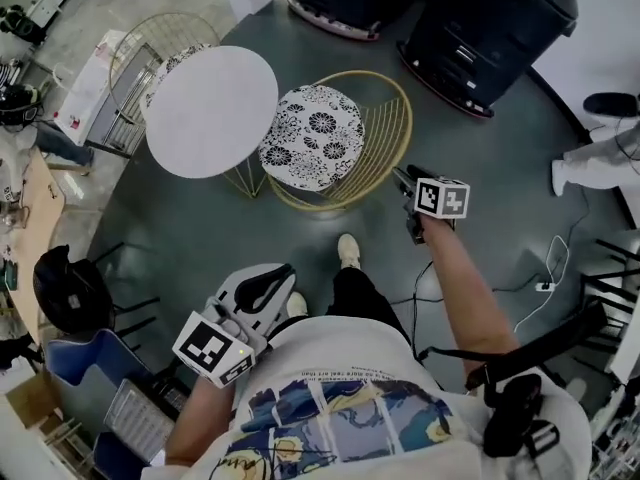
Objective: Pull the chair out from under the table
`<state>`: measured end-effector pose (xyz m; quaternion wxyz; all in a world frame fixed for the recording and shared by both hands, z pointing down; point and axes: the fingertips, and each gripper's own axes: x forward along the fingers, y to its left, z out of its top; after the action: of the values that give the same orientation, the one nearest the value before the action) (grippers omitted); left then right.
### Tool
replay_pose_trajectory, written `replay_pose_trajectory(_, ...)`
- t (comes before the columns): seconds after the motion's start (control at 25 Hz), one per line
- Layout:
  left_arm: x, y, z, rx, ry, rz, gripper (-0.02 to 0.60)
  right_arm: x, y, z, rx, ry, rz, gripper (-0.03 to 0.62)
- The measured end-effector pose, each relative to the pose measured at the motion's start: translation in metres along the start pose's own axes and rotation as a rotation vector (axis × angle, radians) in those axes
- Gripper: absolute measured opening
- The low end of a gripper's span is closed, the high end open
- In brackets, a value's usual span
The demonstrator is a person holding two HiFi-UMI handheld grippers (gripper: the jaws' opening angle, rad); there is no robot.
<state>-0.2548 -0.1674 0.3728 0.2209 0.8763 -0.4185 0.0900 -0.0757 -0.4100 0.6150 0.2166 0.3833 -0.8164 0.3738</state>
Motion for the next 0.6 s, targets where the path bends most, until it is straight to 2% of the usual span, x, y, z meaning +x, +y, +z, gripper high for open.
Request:
replay_pose_trajectory(0.12, 0.035, 0.013, 0.018, -0.003, 0.014, 0.028, 0.02, 0.034, -0.042, 0.019, 0.078, 0.015, -0.03, 0.195)
replay_pose_trajectory(0.24, 0.06, 0.024, 0.028, -0.018, 0.032, 0.055, 0.02, 0.066, -0.065, 0.022, 0.143, 0.052, -0.031, 0.201)
replay_pose_trajectory(0.44, 0.086, 0.035, 0.034, -0.039, 0.07, 0.077, 0.02, 0.104, -0.081, 0.014, 0.253, 0.097, -0.03, 0.201)
replay_pose_trajectory(0.6, 0.092, 0.045, 0.04, -0.054, 0.085, 0.078, 0.02, 0.117, -0.082, 0.01, 0.296, 0.12, -0.024, 0.199)
